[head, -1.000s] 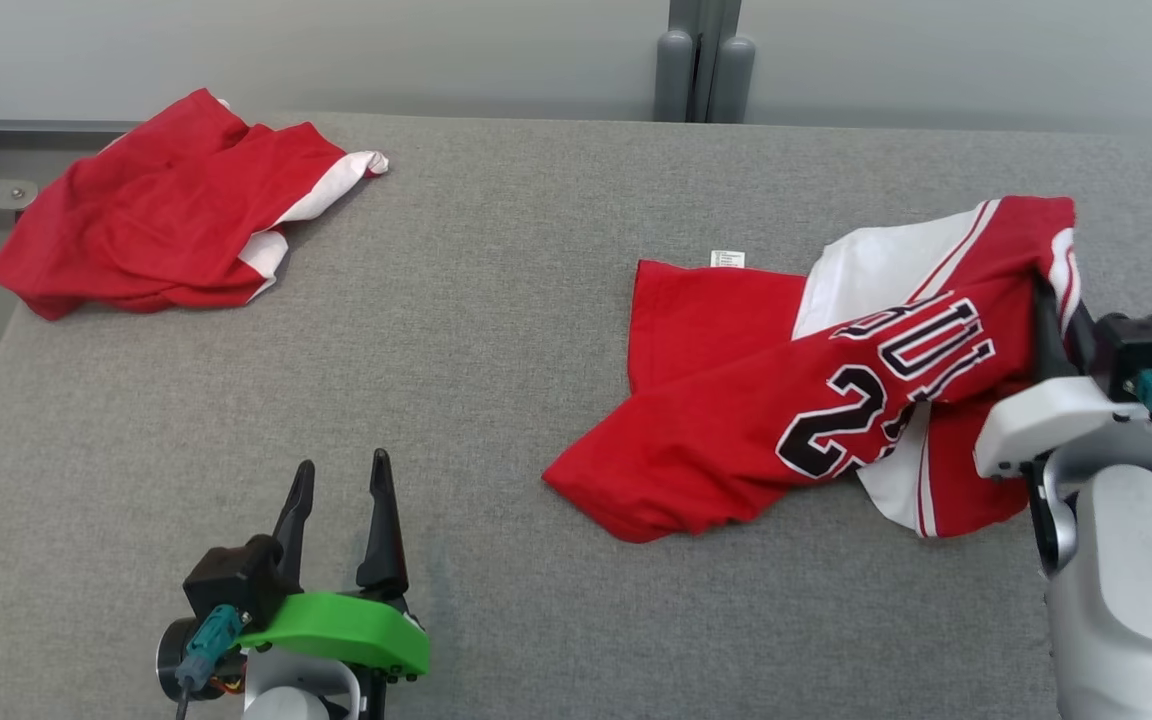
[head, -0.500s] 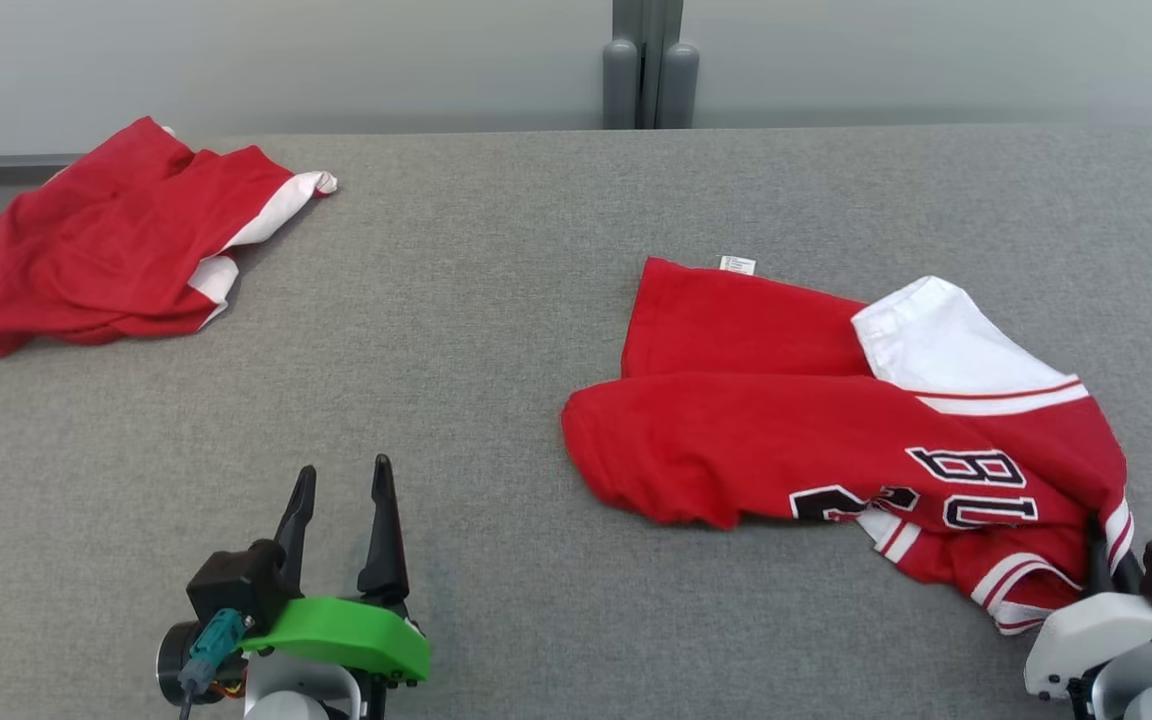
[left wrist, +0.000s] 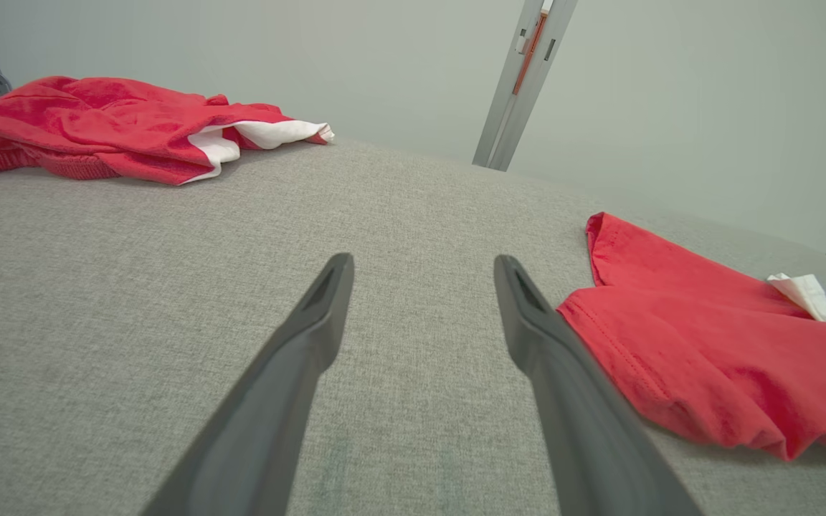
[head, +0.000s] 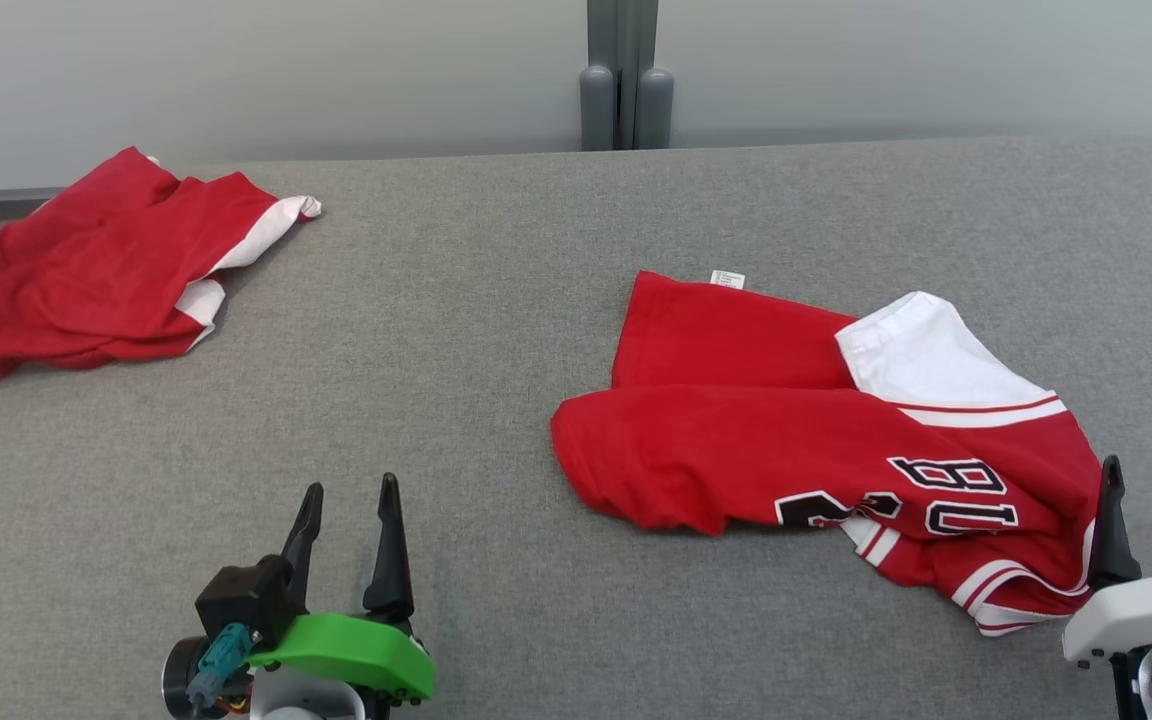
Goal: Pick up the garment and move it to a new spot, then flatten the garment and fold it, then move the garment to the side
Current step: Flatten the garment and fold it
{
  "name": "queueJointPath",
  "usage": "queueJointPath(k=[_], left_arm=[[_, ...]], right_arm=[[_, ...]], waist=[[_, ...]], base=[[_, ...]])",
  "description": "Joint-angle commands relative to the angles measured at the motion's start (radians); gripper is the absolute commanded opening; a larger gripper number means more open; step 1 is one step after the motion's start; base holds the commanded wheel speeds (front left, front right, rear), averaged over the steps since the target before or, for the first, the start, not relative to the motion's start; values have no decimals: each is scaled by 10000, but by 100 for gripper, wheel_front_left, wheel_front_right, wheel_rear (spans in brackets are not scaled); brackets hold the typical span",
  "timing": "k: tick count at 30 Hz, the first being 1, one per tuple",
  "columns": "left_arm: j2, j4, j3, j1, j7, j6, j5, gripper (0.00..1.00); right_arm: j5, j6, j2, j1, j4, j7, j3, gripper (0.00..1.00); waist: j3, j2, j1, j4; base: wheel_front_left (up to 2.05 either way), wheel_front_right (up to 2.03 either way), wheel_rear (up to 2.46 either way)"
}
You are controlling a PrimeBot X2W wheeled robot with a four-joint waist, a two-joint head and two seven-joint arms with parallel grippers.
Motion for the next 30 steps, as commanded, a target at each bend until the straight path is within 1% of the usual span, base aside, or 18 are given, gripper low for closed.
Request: queueJointPath(k=[1, 4, 8, 10, 15, 19, 23, 28, 29, 30], left_arm=[[24, -12, -18, 91, -2, -26, 36, 100], [23, -57, -107, -79, -2, -55, -5, 100], [26, -102, -259, -411, -2, -75, 26, 100], [26, -125, -285, -532, -2, -49, 76, 100], [26, -200, -368, -910, -2, -51, 108, 100], [23, -282, -384, -1116, -2, 6, 73, 100], [24, -370, -382, -1221, -2, 67, 27, 100], [24, -404, -364, -1280, -2, 93, 11, 100], [23, -420, -377, -1272, -2, 118, 0, 100], [23, -427, -380, -1267, -2, 125, -6, 100]], right_arm=[[-94, 1, -58, -131, -337, 273, 36, 100], [-281, 1, -321, -671, -695, 796, 311, 100], [-458, -2, -767, -1815, -401, 1490, 853, 100], [-582, -2, -1052, -2489, -42, 1837, 1124, 100], [-656, -5, -1629, -4098, 1464, 2863, 1345, 100], [-701, -5, -2012, -4989, 2778, 3720, 1493, 100], [-597, -5, -2271, -5588, 3893, 4349, 1421, 100], [-353, -5, -2418, -6084, 4991, 4995, 1201, 100], [-305, -4, -2453, -6144, 5211, 5148, 1165, 85], [-262, -4, -2449, -6180, 5364, 5225, 1141, 65]], waist=[[46, 0, 0, 11], [251, 0, 0, 103], [670, 0, 0, 392], [894, 0, 0, 566], [1499, 0, 0, 1188], [1879, 0, 0, 1608], [2148, 0, 0, 1900], [2271, 0, 0, 2049], [2273, 0, 0, 2061], [2274, 0, 0, 2064]], base=[[0, 0, 0], [0, 0, 0], [0, 0, 0], [0, 0, 0], [0, 0, 0], [0, 0, 0], [0, 0, 0], [0, 0, 0], [0, 0, 0], [0, 0, 0]])
